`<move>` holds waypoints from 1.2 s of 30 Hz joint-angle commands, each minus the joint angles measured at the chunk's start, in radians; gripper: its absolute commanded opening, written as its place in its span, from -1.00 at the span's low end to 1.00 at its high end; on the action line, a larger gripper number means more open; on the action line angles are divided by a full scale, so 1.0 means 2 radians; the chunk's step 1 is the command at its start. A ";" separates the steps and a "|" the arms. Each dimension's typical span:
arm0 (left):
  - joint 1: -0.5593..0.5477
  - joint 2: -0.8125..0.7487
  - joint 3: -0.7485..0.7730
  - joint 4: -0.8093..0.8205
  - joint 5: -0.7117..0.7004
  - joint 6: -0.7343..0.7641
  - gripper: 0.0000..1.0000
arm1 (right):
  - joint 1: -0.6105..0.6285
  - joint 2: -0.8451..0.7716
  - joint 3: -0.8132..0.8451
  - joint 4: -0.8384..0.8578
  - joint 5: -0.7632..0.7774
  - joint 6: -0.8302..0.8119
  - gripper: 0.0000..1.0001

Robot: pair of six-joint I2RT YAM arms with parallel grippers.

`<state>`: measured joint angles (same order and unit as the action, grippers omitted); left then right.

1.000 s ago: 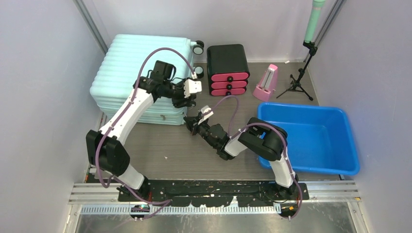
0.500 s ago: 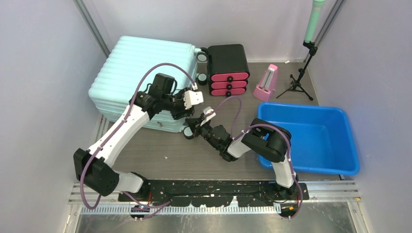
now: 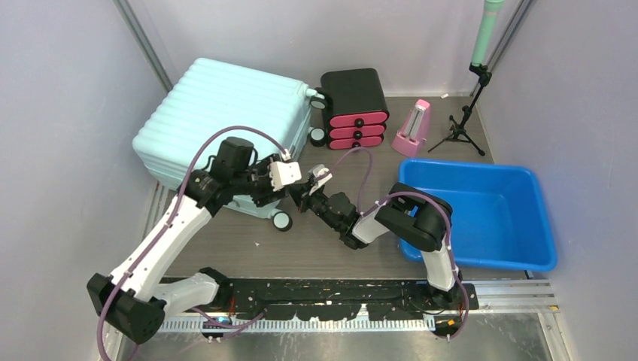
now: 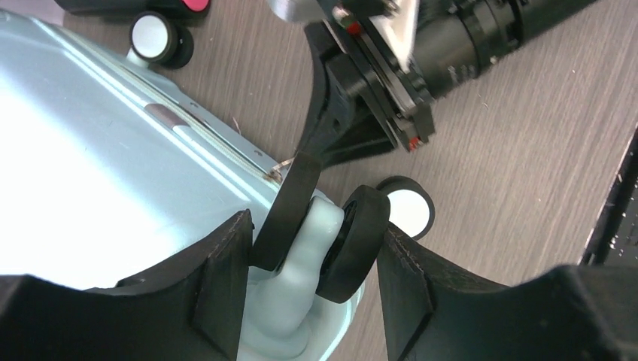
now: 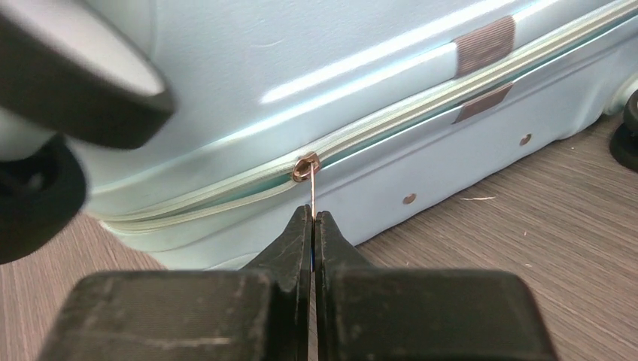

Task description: Open, take out, and arrange the luggage

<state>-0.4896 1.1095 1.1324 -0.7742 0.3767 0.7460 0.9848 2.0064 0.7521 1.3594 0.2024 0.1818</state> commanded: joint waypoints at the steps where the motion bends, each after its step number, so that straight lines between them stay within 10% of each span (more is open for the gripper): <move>1: 0.015 -0.090 -0.010 -0.069 -0.091 -0.135 -1.00 | -0.030 -0.027 0.009 0.000 0.061 -0.019 -0.99; 11: 0.015 -0.187 -0.073 -0.043 -0.218 -0.215 -0.95 | -0.021 -0.026 0.032 -0.037 0.041 -0.013 -0.99; 18: 0.015 -0.223 -0.021 -0.060 -0.248 -0.438 0.11 | 0.003 -0.015 0.043 -0.054 0.043 -0.046 -0.99; 29: 0.015 -0.220 0.052 -0.206 -0.377 -0.798 0.17 | 0.020 -0.002 0.046 -0.041 0.051 -0.049 -0.99; 36: 0.015 -0.204 0.047 -0.210 -0.319 -0.923 0.49 | 0.023 0.007 0.044 -0.024 0.051 -0.048 -0.99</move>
<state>-0.4622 0.6819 1.2442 -1.1561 -0.2855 -0.8448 1.0210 2.0098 0.8261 1.2339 0.2832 0.0998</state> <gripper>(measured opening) 0.733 0.036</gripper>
